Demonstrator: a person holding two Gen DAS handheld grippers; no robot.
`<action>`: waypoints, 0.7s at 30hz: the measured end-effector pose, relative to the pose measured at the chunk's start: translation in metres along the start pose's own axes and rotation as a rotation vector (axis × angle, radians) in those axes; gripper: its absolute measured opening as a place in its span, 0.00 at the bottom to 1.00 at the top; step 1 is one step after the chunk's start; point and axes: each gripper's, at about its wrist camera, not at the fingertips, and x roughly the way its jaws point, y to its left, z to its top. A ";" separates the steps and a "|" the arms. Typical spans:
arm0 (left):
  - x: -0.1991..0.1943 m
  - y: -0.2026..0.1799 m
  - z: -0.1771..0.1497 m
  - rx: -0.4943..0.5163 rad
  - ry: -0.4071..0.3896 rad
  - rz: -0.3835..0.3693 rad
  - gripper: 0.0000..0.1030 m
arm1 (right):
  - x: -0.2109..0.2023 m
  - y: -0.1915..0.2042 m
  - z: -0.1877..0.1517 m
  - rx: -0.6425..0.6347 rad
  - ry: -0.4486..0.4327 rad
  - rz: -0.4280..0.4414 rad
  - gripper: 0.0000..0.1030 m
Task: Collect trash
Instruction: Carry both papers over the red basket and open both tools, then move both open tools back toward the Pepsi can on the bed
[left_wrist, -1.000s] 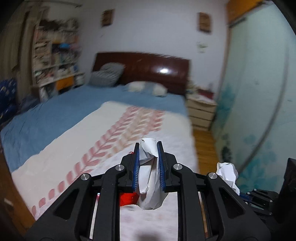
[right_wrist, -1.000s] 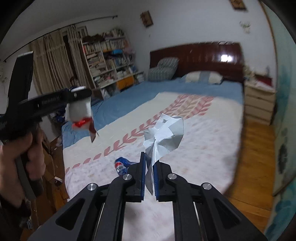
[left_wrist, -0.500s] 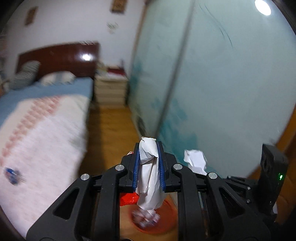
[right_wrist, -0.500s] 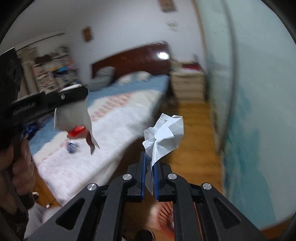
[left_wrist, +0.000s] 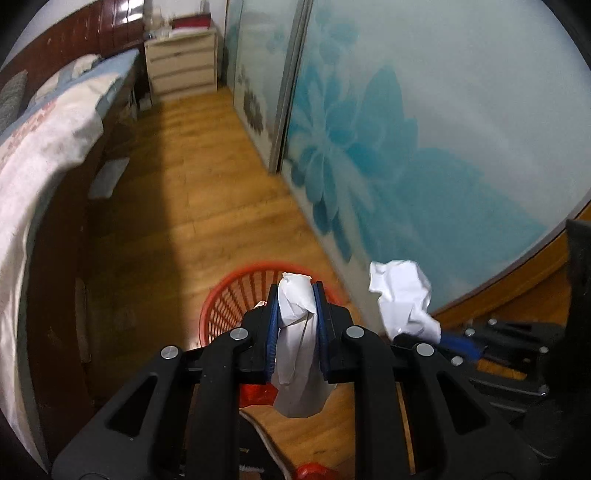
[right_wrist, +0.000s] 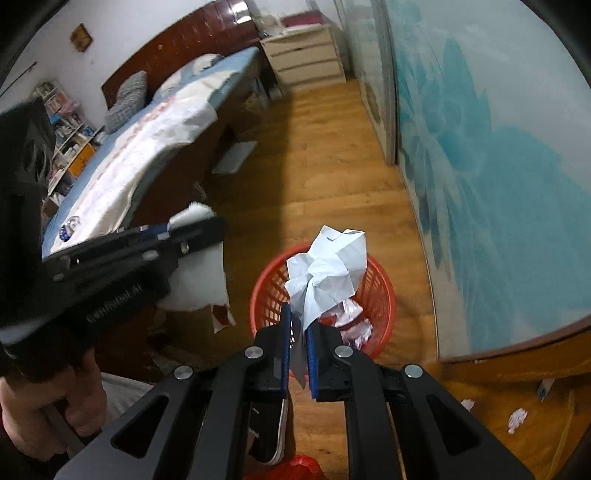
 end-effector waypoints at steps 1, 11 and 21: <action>0.005 0.000 0.002 0.002 0.007 0.002 0.17 | 0.006 -0.002 0.001 0.005 0.007 -0.004 0.09; 0.011 0.004 -0.003 -0.019 0.027 0.019 0.17 | 0.031 0.018 0.016 0.019 0.017 -0.016 0.11; 0.005 0.016 -0.006 -0.049 -0.029 0.045 0.64 | 0.023 0.020 0.017 0.036 -0.027 -0.026 0.61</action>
